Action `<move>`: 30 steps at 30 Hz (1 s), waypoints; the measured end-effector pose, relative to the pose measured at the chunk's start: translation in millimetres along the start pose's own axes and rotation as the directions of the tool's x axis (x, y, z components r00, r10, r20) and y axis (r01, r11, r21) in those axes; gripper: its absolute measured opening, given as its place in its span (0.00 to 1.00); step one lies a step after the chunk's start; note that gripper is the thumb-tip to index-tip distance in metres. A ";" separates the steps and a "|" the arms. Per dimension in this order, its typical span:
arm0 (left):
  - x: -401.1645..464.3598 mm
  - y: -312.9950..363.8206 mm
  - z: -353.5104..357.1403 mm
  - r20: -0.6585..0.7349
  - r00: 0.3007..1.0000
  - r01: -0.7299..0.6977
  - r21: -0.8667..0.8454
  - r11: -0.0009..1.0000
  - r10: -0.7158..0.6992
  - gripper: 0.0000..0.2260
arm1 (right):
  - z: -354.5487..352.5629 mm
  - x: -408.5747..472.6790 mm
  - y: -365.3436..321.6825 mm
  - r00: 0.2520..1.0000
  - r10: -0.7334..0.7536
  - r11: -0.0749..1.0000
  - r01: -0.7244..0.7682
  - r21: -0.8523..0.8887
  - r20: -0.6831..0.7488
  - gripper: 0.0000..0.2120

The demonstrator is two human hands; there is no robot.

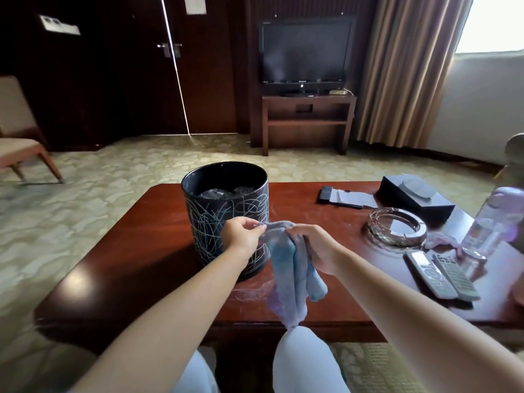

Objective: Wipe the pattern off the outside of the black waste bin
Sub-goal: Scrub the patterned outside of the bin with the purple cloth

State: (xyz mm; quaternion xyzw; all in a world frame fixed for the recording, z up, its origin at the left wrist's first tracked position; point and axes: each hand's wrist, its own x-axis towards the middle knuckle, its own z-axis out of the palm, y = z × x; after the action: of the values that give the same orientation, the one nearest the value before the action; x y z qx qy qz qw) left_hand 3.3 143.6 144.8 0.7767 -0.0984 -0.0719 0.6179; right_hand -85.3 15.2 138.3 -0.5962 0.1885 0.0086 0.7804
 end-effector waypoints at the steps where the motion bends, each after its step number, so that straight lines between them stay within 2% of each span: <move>1: -2.6 -0.3 0.3 0.021 0.999 0.047 -0.056 0.997 -0.046 0.08 | 0.0 1.4 -0.2 1.000 -0.008 0.998 0.008 0.065 0.003 0.17; 3: -6.7 -2.8 1.3 0.056 0.995 0.090 -0.096 0.991 -0.085 0.08 | 2.6 3.9 -1.0 0.999 -0.040 0.985 0.041 0.166 -0.007 0.18; 5: -8.5 -6.3 2.5 0.049 0.996 0.074 -0.068 0.995 -0.071 0.09 | 7.8 4.9 0.4 0.993 -0.114 0.975 0.119 0.187 -0.039 0.12; 7: -7.8 -8.8 4.3 0.026 0.998 0.062 -0.051 0.997 -0.060 0.10 | 12.0 6.1 4.0 0.976 -0.191 0.971 0.203 0.125 -0.105 0.06; 9: -6.6 -10.2 5.9 0.012 0.997 0.074 -0.060 0.995 -0.073 0.11 | 15.7 7.2 6.2 0.960 -0.234 0.968 0.245 0.060 -0.151 0.05; 15: -10.2 -12.9 7.8 -0.007 0.999 0.039 -0.126 0.991 -0.040 0.12 | 29.3 19.4 12.9 0.889 -0.384 0.918 0.340 -0.202 -0.249 0.06; 17: -10.9 -14.5 10.4 -0.004 0.999 0.039 -0.142 0.989 -0.040 0.12 | 36.3 21.8 14.2 0.867 -0.420 0.901 0.364 -0.237 -0.267 0.10; 19: -12.4 -15.8 12.2 -0.006 0.995 0.095 -0.206 0.974 -0.098 0.10 | 39.5 24.8 15.5 0.860 -0.434 0.895 0.376 -0.241 -0.268 0.09; 21: -12.5 -19.0 10.9 0.037 0.976 0.216 -0.312 0.925 -0.215 0.07 | 41.0 28.3 17.0 0.864 -0.435 0.889 0.369 -0.271 -0.251 0.02; 23: -11.9 -23.0 4.5 0.111 0.950 0.311 -0.381 0.871 -0.291 0.08 | 40.6 34.9 18.4 0.859 -0.452 0.870 0.364 -0.332 -0.240 0.09; 24: -9.2 -25.7 1.0 0.114 0.949 0.316 -0.371 0.873 -0.295 0.09 | 39.8 38.8 18.8 0.860 -0.451 0.864 0.351 -0.361 -0.241 0.11; 27: 1.4 -25.8 -15.7 -0.039 0.984 0.164 -0.196 0.967 -0.175 0.08 | 37.5 49.7 19.0 0.866 -0.438 0.847 0.305 -0.436 -0.244 0.05; 30: 11.9 -13.9 -32.9 -0.181 0.982 -0.052 0.009 0.999 0.053 0.06 | 43.7 49.2 12.8 0.851 -0.438 0.841 0.273 -0.467 -0.290 0.16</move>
State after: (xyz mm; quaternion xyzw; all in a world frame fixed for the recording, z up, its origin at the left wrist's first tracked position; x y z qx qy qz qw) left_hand 23.3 174.9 138.8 0.7786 -0.0622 0.0155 0.6243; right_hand -30.3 49.3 121.0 -0.7604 0.2159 -0.2176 0.5726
